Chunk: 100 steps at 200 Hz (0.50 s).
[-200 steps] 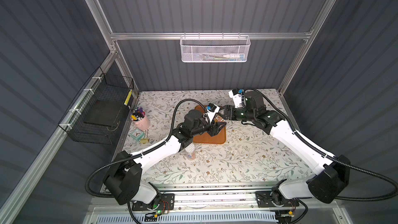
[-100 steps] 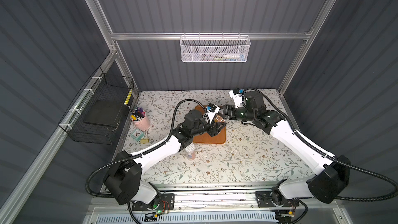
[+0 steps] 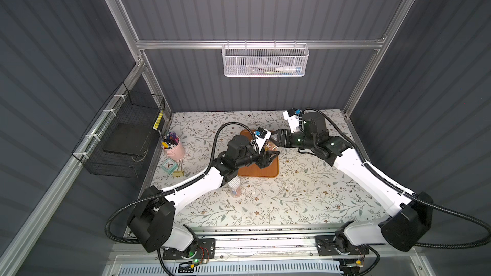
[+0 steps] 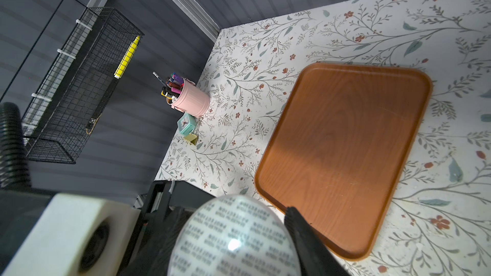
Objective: Pour the candies out of the jar
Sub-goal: Unscrew the lid from the jar.
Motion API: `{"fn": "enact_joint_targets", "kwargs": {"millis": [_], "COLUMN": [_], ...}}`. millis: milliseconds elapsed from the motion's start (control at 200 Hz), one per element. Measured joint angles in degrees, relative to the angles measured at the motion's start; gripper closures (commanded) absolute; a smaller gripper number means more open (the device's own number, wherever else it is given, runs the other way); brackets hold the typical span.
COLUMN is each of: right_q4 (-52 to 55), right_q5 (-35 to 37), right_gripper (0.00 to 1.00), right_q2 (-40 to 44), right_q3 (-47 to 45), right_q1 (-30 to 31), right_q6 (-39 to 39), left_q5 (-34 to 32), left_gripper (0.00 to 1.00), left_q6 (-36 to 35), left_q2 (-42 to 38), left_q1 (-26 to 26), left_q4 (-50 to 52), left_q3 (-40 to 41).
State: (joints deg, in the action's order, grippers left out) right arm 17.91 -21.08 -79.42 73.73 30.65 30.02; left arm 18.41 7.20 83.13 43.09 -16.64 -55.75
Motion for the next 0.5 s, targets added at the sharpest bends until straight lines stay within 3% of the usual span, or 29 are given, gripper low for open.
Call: {"fn": "enact_joint_targets", "kwargs": {"millis": [190, 310, 500], "right_q4": [-8.2, -12.5, -14.9], "right_q5": [-12.1, -20.7, -25.6], "right_gripper": [0.52, 0.53, 0.5], "right_q2": [4.3, 5.0, 4.9], "right_q3": [-7.0, -7.8, -7.0], "right_q1": [-3.7, -5.7, -6.4], "right_q6": [-4.0, -6.8, -9.5], "left_q5": [7.3, 13.6, 16.8], "left_gripper": [1.0, 1.0, 1.0], "left_q6": [0.5, 4.7, 7.6], "left_q2": [-0.4, -0.4, -0.5], "left_q1": [-0.3, -0.7, -1.0], "left_q4": [-3.6, -8.2, -12.0], "left_q3": [1.3, 1.7, 1.9]}}
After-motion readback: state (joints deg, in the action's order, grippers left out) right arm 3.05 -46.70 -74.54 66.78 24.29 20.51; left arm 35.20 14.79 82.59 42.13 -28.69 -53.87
